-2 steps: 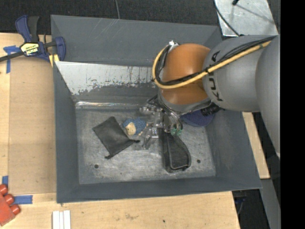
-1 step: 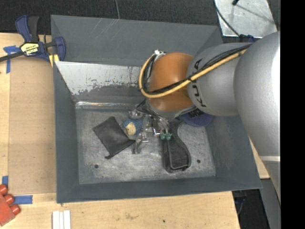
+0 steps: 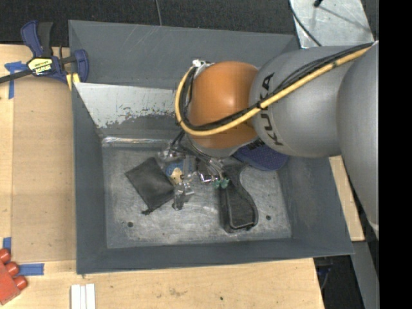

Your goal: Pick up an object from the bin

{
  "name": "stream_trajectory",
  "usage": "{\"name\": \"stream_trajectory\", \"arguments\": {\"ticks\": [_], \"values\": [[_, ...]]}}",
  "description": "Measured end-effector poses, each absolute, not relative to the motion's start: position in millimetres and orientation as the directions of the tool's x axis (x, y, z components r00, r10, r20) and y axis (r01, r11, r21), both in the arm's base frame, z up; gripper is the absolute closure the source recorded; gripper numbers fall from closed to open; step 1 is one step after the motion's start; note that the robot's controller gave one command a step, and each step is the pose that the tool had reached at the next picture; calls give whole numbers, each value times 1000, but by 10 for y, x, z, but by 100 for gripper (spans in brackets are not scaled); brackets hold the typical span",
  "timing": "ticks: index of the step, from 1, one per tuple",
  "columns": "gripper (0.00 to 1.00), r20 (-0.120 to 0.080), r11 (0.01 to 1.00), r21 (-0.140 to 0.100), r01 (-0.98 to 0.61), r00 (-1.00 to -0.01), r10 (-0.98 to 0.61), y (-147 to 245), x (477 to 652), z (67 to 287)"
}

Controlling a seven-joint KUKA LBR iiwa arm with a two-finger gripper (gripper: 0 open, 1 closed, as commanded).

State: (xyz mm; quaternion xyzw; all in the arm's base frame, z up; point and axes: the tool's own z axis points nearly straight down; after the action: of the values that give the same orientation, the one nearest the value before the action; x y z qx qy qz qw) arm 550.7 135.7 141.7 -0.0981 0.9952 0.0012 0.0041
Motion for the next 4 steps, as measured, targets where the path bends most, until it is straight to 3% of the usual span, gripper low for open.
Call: {"name": "stream_trajectory", "arguments": {"ticks": [1,2,3,4], "values": [[0,1,928,0,-371,-928,-371,1402,5573,929],[100,-1,929,1,-369,-929,-369,1402,5580,942],[100,-13,918,-2,-397,-918,-397,1467,5581,2414],[0,-4,918,0,-395,-918,-395,1461,5565,2363]]}}
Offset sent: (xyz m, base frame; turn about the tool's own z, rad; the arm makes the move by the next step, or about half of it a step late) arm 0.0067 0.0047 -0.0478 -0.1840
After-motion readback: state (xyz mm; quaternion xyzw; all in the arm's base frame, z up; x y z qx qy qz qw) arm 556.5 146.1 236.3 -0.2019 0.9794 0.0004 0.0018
